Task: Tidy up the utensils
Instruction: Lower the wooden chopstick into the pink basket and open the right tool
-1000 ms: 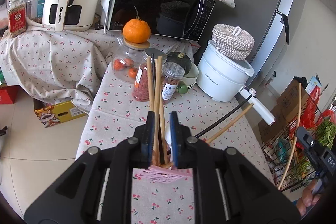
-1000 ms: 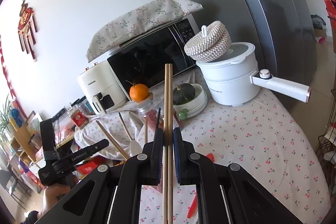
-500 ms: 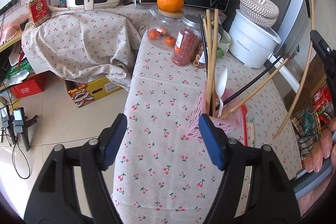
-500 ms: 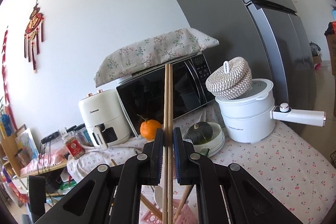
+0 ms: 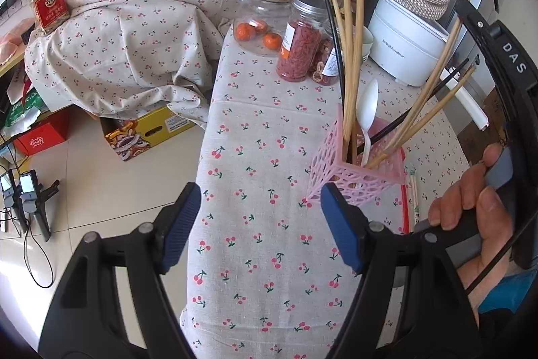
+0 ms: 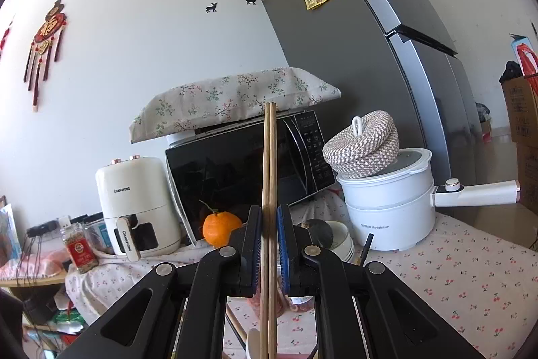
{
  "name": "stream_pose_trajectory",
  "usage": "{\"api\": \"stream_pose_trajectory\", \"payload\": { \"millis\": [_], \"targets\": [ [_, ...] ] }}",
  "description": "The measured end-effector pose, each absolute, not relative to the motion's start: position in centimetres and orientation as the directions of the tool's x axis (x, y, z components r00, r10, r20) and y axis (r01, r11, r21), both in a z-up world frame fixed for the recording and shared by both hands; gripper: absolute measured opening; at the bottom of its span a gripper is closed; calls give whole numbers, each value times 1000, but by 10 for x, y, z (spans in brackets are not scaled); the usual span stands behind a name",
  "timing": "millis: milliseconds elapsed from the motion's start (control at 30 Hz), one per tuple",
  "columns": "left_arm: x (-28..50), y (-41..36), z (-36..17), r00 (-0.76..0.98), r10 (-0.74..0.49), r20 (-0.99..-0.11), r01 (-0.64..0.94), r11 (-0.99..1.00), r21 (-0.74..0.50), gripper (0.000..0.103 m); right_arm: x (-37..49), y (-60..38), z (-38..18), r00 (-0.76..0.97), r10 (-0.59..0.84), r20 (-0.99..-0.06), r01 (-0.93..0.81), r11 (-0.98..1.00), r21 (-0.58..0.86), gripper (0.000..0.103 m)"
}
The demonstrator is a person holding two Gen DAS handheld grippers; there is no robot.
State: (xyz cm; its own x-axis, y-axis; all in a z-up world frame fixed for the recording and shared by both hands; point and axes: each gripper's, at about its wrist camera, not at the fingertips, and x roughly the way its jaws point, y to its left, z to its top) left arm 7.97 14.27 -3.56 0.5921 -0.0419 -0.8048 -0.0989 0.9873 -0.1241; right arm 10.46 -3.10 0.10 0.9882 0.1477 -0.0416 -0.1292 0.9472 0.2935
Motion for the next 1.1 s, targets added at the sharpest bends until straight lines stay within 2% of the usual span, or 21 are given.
{"api": "stream_pose_trajectory", "payload": {
  "millis": [167,367,567,600,767,1000,1100],
  "targets": [
    [82,148,-38,587,-33,-809,-118,985,-126,74,108,-27,-20,987,137,-83,-105,945,311,10],
    [79,143,-35,594,-35,-804,-101,988,-118,74,96,-33,-23,976,181,-124,-130,933,336,17],
    [77,139,-33,594,-61,-803,-95,985,-145,74,79,-56,4,960,222,-169,-159,933,323,40],
    [76,137,-33,591,-63,-804,-95,985,-147,74,76,-62,8,957,227,-181,-161,933,323,47],
    [74,130,-36,575,-98,-812,-87,980,-181,77,66,-95,20,937,229,-265,-139,938,318,63],
    [73,114,-42,541,-118,-833,-64,981,-181,80,70,-137,11,851,239,-468,-113,953,281,82],
    [74,108,-48,520,-121,-845,-55,983,-174,81,76,-149,-2,785,227,-577,-109,967,232,84]
  ]
}}
